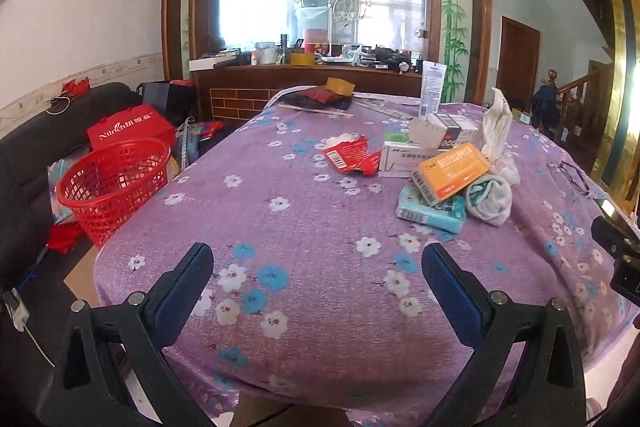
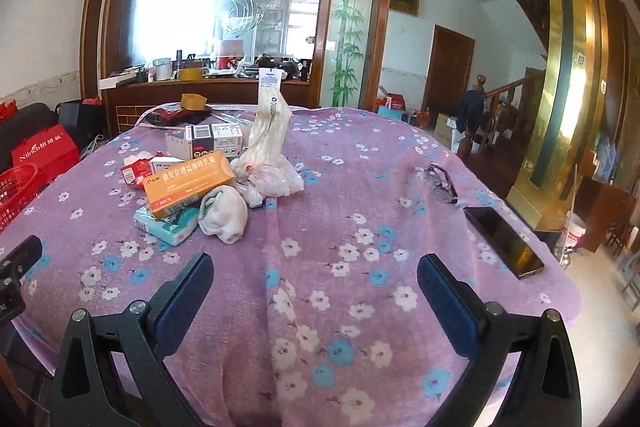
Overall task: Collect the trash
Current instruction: 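Move both tools toward the cluttered pile on the table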
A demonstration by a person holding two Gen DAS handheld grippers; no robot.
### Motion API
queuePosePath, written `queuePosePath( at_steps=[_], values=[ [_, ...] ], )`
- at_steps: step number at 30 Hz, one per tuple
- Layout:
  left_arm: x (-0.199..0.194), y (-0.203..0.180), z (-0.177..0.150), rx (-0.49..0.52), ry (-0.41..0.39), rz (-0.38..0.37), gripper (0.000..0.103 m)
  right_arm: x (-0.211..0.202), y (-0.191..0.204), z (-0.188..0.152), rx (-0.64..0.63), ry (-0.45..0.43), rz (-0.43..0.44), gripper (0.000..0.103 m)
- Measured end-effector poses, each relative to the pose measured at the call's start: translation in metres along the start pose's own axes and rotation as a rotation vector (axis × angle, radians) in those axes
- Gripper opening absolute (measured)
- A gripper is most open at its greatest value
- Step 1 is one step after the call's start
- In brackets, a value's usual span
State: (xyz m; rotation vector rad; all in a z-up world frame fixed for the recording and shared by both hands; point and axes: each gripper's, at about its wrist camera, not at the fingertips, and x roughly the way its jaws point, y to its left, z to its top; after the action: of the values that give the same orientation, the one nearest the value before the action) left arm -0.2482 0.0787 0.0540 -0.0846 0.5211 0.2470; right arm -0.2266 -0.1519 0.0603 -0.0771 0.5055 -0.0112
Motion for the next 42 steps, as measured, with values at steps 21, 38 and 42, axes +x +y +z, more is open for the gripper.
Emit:
queuePosePath(
  at_steps=[21, 38, 42],
  values=[
    [0.008, -0.003, -0.008, 0.009, 0.031, -0.012, 0.103, 0.006, 0.011, -0.007, -0.045, 0.025, 0.0, 0.101],
    [0.009, -0.002, -0.01, 0.011, 0.037, -0.016, 0.103, 0.01, 0.018, -0.011, -0.068, 0.044, 0.008, 0.096],
    [0.009, -0.002, -0.011, 0.01, 0.037, -0.017, 0.103, 0.011, 0.019, -0.011, -0.069, 0.047, 0.012, 0.096]
  ],
)
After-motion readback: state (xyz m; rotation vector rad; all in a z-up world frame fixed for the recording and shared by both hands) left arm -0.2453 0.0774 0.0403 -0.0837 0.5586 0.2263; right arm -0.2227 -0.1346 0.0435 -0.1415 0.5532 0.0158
